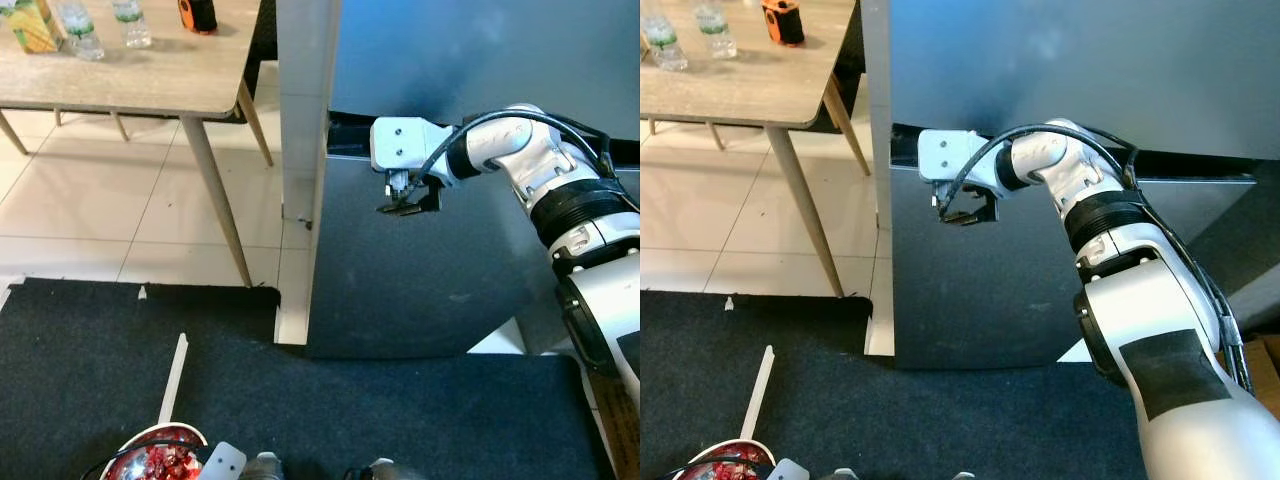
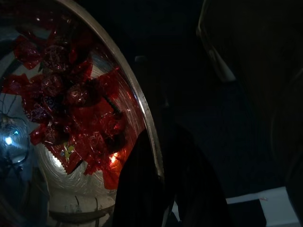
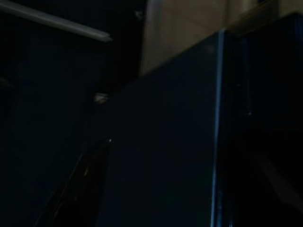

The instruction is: Restocking fridge

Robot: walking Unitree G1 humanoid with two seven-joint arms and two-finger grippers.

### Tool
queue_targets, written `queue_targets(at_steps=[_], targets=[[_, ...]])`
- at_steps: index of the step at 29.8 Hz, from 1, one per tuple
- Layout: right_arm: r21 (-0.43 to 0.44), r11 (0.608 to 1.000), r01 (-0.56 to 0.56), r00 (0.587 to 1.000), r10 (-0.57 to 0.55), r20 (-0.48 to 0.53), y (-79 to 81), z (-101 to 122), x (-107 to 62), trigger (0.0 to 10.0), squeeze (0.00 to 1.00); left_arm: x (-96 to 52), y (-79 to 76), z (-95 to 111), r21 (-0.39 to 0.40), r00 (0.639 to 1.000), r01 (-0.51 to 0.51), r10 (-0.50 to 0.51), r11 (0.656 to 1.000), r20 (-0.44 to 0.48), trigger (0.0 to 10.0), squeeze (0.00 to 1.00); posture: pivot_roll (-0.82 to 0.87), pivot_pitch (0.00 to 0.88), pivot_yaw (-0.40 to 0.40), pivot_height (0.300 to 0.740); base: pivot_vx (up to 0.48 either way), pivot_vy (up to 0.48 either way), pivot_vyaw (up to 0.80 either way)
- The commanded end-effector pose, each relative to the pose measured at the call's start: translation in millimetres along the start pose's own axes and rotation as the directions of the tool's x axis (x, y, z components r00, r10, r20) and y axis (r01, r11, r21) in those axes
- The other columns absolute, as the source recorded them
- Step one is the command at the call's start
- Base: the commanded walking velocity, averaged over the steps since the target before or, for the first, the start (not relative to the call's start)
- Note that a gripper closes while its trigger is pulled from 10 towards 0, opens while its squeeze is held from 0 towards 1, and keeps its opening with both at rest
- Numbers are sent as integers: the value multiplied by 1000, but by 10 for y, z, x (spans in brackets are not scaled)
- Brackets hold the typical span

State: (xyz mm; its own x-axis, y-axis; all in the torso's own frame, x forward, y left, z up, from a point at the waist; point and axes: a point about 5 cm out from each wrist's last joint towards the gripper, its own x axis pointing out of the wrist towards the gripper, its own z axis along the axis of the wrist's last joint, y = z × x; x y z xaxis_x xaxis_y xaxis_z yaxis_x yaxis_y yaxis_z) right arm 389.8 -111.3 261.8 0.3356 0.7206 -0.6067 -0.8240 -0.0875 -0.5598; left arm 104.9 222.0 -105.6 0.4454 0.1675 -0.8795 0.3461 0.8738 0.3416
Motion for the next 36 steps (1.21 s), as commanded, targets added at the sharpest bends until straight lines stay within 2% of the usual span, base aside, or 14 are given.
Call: queue_targets(at_steps=[1,4,5,7,9,10,11,13,15,17,22,23,29,36], targets=[[81,974,-210,978,209,14,296,-146,219,10000,0,13,-10,93,-21,999,-16,17,1000,32,10000,0,101,124,-98,740,0,0,0],[91,964,-249,961,235,144,264,-34,163,10000,0,15,-4,101,-20,999,-17,18,1000,33,10000,0,100,121,-97,740,0,0,0],[90,961,-261,927,224,302,217,115,74,10000,0,17,2,108,-20,999,-17,18,1000,35,10000,0,99,118,-95,740,0,0,0],[39,956,-290,788,215,576,187,431,-175,10000,0,19,7,118,-18,999,-17,17,1000,36,10000,0,99,114,-93,740,0,0,0],[18,953,-303,739,223,636,202,522,-247,10000,0,20,7,119,-18,999,-16,17,1000,37,10000,0,99,114,-93,740,0,0,0],[4,954,-300,687,213,695,198,600,-333,10000,0,20,5,122,-17,999,-14,15,1000,37,10000,0,93,103,-88,740,0,0,0],[4,954,-300,687,213,695,198,600,-333,10000,0,20,5,122,-17,999,-14,15,1000,37,10000,0,93,103,-88,740,0,0,0],[-9,956,-295,573,184,798,201,700,-510,10000,0,23,-2,137,-15,999,-10,11,1000,38,10000,0,89,97,-85,740,0,0,0],[-5,957,-290,501,157,851,211,717,-607,10000,0,27,-7,156,-13,999,-7,7,1000,41,10000,0,83,90,-80,740,0,0,0],[1,953,-302,473,149,868,265,689,-625,10000,0,29,-11,170,-12,999,-5,5,1000,43,10000,0,78,89,-79,740,0,0,0],[26,933,-359,470,157,868,471,574,-532,10000,0,32,-11,186,-6,999,-2,2,1000,48,10000,0,69,87,-73,740,0,0,0],[33,915,-403,448,166,878,585,539,-527,0,0,33,-9,192,-2,999,0,0,1000,49,10000,0,62,87,-69,740,0,0,0],[89,854,-512,340,107,934,1004,522,-604,0,0,41,17,215,35,999,8,-10,999,49,10000,0,39,77,-54,740,0,0,0],[95,812,-575,320,117,940,1271,522,-561,0,0,45,36,226,46,999,9,-11,999,48,10000,0,24,65,-48,740,0,0,0]])
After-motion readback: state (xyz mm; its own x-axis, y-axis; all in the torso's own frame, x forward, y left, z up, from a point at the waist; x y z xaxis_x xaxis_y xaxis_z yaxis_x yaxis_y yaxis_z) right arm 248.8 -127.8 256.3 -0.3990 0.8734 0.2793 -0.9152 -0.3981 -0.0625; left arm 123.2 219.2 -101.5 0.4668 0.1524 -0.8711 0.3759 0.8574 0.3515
